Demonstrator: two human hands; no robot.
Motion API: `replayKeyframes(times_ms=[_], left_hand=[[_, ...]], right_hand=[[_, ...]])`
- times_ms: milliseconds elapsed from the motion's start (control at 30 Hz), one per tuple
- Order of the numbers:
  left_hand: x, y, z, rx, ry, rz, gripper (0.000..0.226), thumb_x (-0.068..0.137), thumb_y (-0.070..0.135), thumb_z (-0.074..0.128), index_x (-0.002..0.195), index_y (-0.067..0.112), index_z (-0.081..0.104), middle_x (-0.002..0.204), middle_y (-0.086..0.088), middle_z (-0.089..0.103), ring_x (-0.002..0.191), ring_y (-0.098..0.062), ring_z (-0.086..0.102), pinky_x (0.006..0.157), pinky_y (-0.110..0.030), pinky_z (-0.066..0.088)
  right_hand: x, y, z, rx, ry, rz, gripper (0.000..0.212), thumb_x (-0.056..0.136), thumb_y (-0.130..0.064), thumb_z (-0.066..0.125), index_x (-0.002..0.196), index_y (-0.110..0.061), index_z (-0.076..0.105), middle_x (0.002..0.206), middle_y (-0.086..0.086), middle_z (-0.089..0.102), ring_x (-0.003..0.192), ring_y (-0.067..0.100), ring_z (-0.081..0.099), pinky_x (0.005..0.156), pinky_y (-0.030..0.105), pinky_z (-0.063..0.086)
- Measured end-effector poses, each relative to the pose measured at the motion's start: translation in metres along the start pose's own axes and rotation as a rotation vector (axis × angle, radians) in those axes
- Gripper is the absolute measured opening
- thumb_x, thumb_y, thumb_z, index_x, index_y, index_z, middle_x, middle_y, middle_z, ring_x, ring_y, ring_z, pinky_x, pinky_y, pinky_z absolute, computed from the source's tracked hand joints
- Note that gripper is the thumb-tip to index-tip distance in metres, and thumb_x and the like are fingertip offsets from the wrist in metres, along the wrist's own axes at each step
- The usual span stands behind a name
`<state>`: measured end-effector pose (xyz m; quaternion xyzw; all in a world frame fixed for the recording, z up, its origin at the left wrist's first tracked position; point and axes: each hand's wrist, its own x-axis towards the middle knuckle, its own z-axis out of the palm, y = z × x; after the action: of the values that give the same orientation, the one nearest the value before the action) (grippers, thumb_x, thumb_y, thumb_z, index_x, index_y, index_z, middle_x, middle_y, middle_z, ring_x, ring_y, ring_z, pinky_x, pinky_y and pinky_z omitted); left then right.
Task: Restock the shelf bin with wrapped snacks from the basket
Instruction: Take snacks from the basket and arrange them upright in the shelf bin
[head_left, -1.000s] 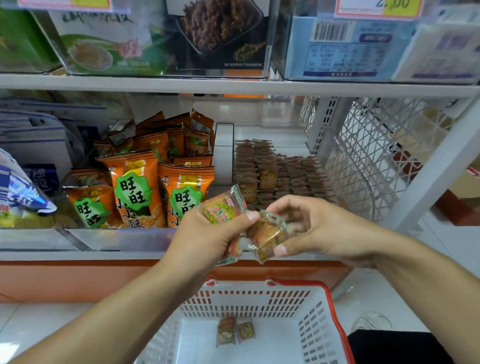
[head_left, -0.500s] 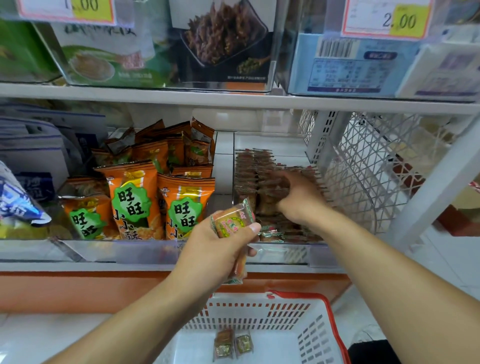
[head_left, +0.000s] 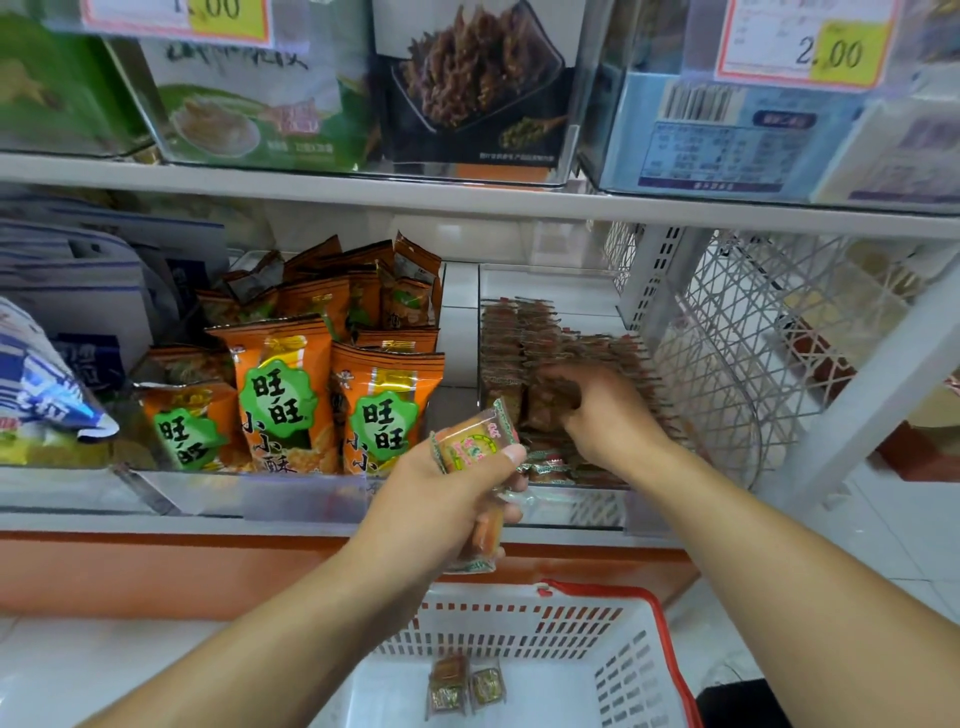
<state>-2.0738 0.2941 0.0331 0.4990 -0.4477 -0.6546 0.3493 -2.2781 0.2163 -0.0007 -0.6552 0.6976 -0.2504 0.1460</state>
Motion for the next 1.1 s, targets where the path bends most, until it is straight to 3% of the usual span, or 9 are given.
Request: replayKeyframes(times_ms=[133,233,333,467,533,733,867,1000,1100], left_hand=[[0.002,0.003,-0.001,-0.13,-0.041,-0.083,0.022,0.099,0.032,0.063,0.113,0.016,0.065,0.094,-0.007,0.08,0.068,-0.015,0.073,0.048,-0.027,0.053],[0.004,0.005,-0.001,-0.186,-0.036,-0.107,0.022,0.104,0.031,0.054,0.114,0.013,0.063,0.092,-0.009,0.08,0.065,-0.016,0.072,0.046,-0.028,0.052],[0.003,0.006,-0.002,-0.253,-0.039,-0.135,0.028,0.104,0.029,0.044,0.118,0.012,0.061,0.094,-0.011,0.079,0.065,-0.021,0.07,0.046,-0.028,0.051],[-0.001,0.006,-0.004,-0.246,-0.051,-0.154,0.034,0.102,0.026,0.04,0.124,0.009,0.06,0.098,-0.018,0.074,0.066,-0.023,0.068,0.049,-0.03,0.052],[-0.002,0.005,-0.004,-0.206,-0.05,-0.169,0.038,0.1,0.026,0.04,0.125,0.008,0.061,0.099,-0.021,0.07,0.068,-0.024,0.066,0.052,-0.032,0.052],[-0.001,0.003,-0.005,-0.089,-0.026,-0.21,0.045,0.092,0.015,0.04,0.131,0.002,0.057,0.097,-0.023,0.061,0.07,-0.028,0.056,0.061,-0.031,0.045],[-0.007,0.006,-0.005,-0.057,-0.11,-0.205,0.049,0.083,-0.001,0.039,0.126,0.001,0.062,0.084,-0.017,0.062,0.062,-0.021,0.057,0.054,-0.026,0.048],[-0.01,0.01,-0.005,-0.1,-0.047,-0.115,0.05,0.082,-0.016,0.039,0.116,0.011,0.064,0.11,-0.011,0.068,0.082,-0.024,0.065,0.059,-0.031,0.052],[-0.006,0.009,-0.01,-0.155,0.048,0.034,0.048,0.086,-0.021,0.052,0.118,0.014,0.062,0.115,-0.011,0.071,0.089,-0.023,0.076,0.067,-0.03,0.061]], right_hand=[[-0.003,0.004,-0.008,0.063,0.026,0.003,0.045,0.087,-0.007,0.074,0.126,-0.028,0.067,0.134,-0.003,0.063,0.125,0.018,0.057,0.094,0.017,0.043],[-0.012,-0.002,-0.024,0.152,0.131,-0.007,0.035,0.084,-0.015,0.08,0.115,-0.027,0.069,0.106,-0.018,0.066,0.106,0.009,0.063,0.078,0.004,0.04],[-0.027,-0.015,-0.046,0.354,0.221,-0.004,0.033,0.078,-0.023,0.086,0.106,-0.027,0.069,0.089,-0.023,0.072,0.087,-0.005,0.065,0.072,0.003,0.043],[-0.059,-0.036,-0.05,1.179,-0.321,0.18,0.053,0.064,-0.017,0.084,0.115,-0.011,0.072,0.103,0.007,0.077,0.084,0.014,0.073,0.067,0.018,0.057],[-0.071,-0.041,-0.041,1.145,-0.453,0.211,0.054,0.064,-0.022,0.084,0.116,-0.012,0.073,0.109,0.009,0.076,0.086,0.011,0.071,0.068,0.019,0.056],[-0.083,-0.043,-0.035,0.844,-0.545,0.187,0.04,0.081,-0.048,0.073,0.114,-0.025,0.075,0.104,-0.003,0.073,0.086,0.008,0.056,0.074,0.025,0.05],[-0.087,-0.042,-0.04,0.932,-0.496,0.166,0.033,0.084,-0.031,0.074,0.113,-0.017,0.073,0.113,0.004,0.075,0.1,0.015,0.069,0.076,0.028,0.055],[-0.084,-0.041,-0.059,1.139,-0.433,0.227,0.036,0.082,-0.024,0.072,0.114,-0.008,0.068,0.108,0.011,0.075,0.092,0.017,0.071,0.076,0.029,0.062],[-0.089,-0.038,-0.067,1.165,-0.575,0.196,0.038,0.085,-0.02,0.07,0.12,-0.006,0.068,0.103,0.007,0.075,0.088,0.013,0.07,0.076,0.029,0.062]])
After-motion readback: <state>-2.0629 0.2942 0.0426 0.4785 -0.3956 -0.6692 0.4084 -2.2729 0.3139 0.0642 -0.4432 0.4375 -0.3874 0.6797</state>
